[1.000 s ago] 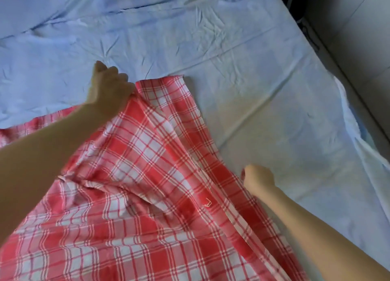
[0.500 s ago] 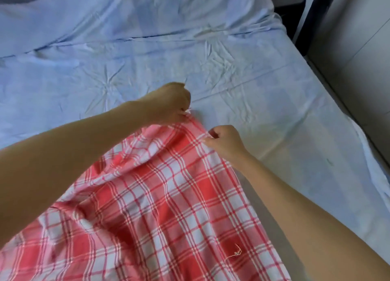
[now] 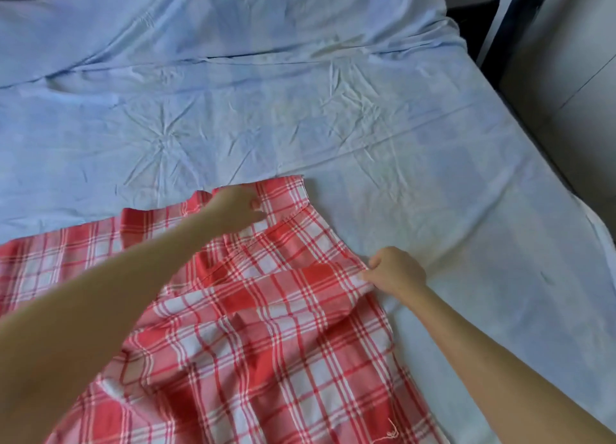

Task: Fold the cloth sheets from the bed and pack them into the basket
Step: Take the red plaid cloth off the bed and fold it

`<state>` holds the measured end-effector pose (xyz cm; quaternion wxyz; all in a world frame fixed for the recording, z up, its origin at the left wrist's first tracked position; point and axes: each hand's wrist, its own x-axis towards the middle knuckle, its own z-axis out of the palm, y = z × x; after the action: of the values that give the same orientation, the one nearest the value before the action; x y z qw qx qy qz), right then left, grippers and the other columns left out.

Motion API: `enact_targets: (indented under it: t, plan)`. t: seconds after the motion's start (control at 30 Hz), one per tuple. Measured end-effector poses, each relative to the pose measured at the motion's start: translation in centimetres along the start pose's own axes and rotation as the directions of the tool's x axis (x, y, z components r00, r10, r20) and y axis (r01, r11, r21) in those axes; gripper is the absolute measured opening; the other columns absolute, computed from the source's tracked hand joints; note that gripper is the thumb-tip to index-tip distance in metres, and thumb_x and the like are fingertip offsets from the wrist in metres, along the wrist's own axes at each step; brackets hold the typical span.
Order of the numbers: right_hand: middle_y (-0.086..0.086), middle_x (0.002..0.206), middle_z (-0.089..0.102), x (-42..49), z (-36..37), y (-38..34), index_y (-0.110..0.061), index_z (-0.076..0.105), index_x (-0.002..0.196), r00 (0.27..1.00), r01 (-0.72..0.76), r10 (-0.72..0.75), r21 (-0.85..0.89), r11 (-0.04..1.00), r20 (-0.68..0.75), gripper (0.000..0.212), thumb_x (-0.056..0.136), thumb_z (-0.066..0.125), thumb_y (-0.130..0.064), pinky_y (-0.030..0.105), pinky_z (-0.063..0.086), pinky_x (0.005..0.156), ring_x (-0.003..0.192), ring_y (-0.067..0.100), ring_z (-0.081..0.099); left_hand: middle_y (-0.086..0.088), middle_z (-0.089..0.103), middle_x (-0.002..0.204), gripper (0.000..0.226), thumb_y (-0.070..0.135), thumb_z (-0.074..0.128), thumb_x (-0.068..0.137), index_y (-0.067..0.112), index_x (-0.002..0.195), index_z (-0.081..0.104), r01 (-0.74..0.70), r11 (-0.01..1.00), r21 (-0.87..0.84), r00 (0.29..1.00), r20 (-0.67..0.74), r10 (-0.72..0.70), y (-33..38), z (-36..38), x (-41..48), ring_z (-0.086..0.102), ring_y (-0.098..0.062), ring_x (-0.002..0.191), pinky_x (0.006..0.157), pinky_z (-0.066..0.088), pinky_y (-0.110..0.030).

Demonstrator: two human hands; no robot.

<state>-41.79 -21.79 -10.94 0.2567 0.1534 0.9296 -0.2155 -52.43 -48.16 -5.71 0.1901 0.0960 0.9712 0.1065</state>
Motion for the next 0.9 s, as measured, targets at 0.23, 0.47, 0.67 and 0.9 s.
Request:
enact_targets:
  t: [0.23, 0.47, 0.67, 0.9]
  plan:
    - [0.010, 0.151, 0.029, 5.2, -0.6, 4.1, -0.032, 0.027, 0.146, 0.988, -0.047, -0.002, -0.313, 0.948, -0.153, 0.074, 0.083, 0.061, -0.051, 0.046, 0.030, 0.107, 0.137, 0.031, 0.029, -0.016, 0.063, 0.109, 0.036, 0.035, 0.059, 0.090, 0.004, 0.107, 0.059, 0.216, 0.975, -0.049, 0.976, 0.016, -0.216, 2.4, 7.6, 4.2, 0.059, -0.034, 0.102, 0.083, 0.048, -0.037]
    - [0.012, 0.156, 0.004, 8.4, -0.6, 3.7, -0.044, 0.003, 0.147, 0.995, -0.089, 0.100, -0.373, 0.924, 0.011, 0.102, 0.072, 0.071, -0.054, 0.054, 0.027, 0.108, 0.142, 0.036, 0.012, -0.008, 0.070, 0.101, 0.017, 0.014, 0.067, 0.084, 0.010, 0.099, 0.072, 0.075, 0.969, -0.234, 0.991, -0.093, -0.099, 2.3, 6.5, 5.9, 0.062, -0.024, 0.097, 0.072, 0.037, -0.021]
    - [0.013, 0.155, 0.007, 9.3, 0.8, 4.1, -0.045, 0.005, 0.147, 0.994, -0.103, 0.084, -0.395, 0.913, -0.067, 0.103, 0.070, 0.072, -0.057, 0.054, 0.027, 0.106, 0.140, 0.034, 0.013, -0.003, 0.062, 0.122, 0.026, 0.022, 0.056, 0.092, 0.018, 0.116, 0.066, -0.075, 0.984, 0.159, 0.995, -0.060, 0.086, 2.0, 1.9, 11.9, 0.051, -0.025, 0.118, 0.095, 0.039, -0.028]
    - [0.013, 0.157, 0.001, 9.6, 0.9, 4.1, -0.045, 0.001, 0.147, 0.996, -0.095, 0.089, -0.370, 0.924, -0.031, 0.102, 0.073, 0.071, -0.054, 0.056, 0.022, 0.108, 0.143, 0.036, 0.006, -0.011, 0.065, 0.113, 0.025, 0.024, 0.064, 0.085, 0.010, 0.106, 0.069, 0.053, 0.984, 0.169, 0.998, 0.004, -0.055, 3.0, 3.6, 14.1, 0.056, -0.029, 0.111, 0.089, 0.044, -0.030]
